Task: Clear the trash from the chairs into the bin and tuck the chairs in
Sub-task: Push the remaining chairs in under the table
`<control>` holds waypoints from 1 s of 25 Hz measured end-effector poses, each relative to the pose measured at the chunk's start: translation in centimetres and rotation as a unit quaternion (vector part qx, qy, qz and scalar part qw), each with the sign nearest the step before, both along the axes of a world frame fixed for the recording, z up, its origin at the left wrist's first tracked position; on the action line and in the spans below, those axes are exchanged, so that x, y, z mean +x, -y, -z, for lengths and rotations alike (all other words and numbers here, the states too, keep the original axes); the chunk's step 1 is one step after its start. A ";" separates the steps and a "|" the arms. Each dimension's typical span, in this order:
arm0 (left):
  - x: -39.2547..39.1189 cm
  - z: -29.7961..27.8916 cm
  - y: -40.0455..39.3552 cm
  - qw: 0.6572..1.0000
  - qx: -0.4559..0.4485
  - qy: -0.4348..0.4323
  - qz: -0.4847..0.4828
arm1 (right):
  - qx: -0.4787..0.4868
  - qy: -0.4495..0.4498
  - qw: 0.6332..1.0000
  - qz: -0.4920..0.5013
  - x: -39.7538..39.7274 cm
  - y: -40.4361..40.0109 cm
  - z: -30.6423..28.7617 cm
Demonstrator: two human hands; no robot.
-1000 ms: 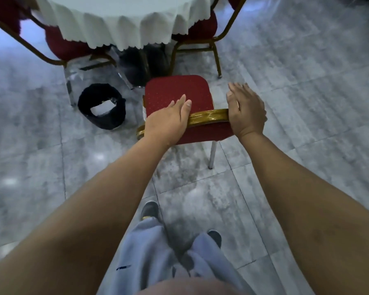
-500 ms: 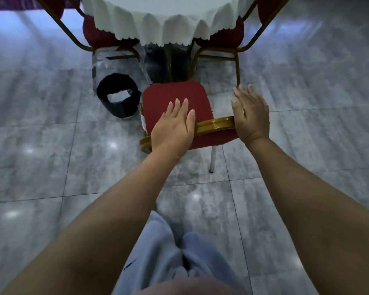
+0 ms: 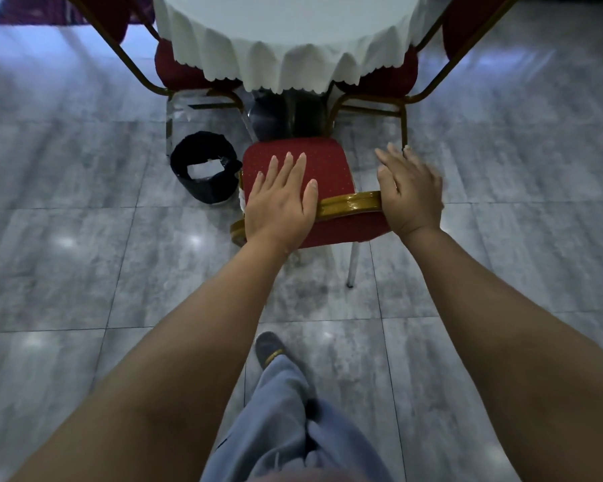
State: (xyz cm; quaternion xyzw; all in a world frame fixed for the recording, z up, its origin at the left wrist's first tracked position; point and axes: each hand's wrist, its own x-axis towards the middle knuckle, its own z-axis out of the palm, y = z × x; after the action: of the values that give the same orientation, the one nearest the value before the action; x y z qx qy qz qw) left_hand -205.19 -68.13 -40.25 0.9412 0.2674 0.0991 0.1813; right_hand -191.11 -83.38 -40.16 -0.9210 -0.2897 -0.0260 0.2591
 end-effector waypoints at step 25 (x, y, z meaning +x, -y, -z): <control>19.2 0.0 -21.7 0.999 0.006 -0.037 0.003 | -0.013 -0.012 1.000 0.003 18.0 -20.9 -0.5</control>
State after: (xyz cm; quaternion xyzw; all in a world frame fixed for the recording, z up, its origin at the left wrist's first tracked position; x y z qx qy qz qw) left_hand -185.97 -46.44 -40.29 0.9461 0.2702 0.0648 0.1662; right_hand -173.14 -62.45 -39.65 -0.9254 -0.2846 -0.0121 0.2499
